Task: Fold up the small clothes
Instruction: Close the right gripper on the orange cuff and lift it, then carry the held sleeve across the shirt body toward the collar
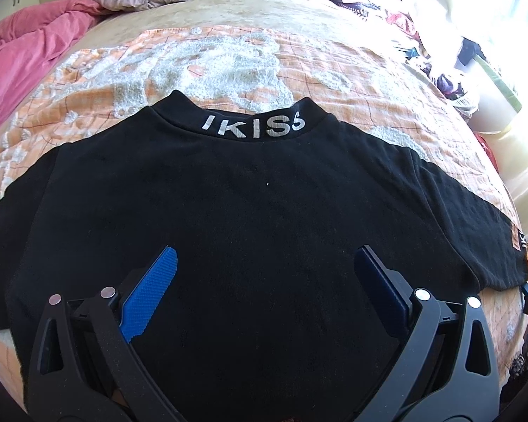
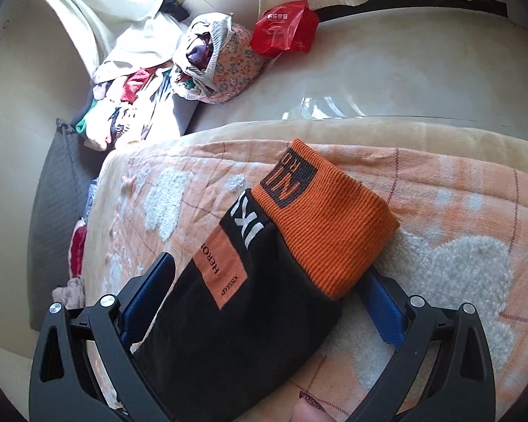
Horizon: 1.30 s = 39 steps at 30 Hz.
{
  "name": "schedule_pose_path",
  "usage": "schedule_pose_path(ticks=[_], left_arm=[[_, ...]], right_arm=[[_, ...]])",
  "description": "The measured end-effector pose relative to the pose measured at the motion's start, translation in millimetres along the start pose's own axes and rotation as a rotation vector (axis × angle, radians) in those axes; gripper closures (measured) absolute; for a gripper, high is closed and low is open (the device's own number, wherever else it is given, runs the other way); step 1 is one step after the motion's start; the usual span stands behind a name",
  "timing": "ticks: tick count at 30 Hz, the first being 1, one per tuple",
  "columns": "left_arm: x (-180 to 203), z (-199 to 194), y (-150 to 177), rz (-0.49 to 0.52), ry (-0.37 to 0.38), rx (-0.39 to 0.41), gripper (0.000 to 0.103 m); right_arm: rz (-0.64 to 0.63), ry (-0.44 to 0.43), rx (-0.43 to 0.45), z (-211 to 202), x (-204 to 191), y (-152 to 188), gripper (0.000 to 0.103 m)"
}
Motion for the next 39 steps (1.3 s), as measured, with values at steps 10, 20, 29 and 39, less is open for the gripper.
schedule_pose_path(ticks=[10, 20, 29, 39], left_arm=[[-16, -17, 0, -0.047, 0.005, 0.019, 0.008], [-27, -34, -5, -0.101, 0.030, 0.041, 0.008], [-29, -48, -16, -0.109, 0.049, 0.065, 0.008], [-38, -56, -18, -0.148, 0.074, 0.069, 0.008]], right_arm=[[-0.057, -0.167, -0.046, -4, -31, 9, 0.076], [-0.265, -0.421, -0.033, -54, -101, 39, 0.082], [-0.472, -0.541, -0.054, -83, -146, 81, 0.082], [-0.682, -0.624, -0.123, -92, -190, 145, 0.082]])
Point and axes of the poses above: each gripper's, at about its wrist camera, not at the fingertips, and z roughly the way its jaws point, x to its right, y to its underside, the point moved 3 cm from there along z, roughly the way its jaws point, and after that the axes turned 10 degrees about x, right-handed, at the moved point
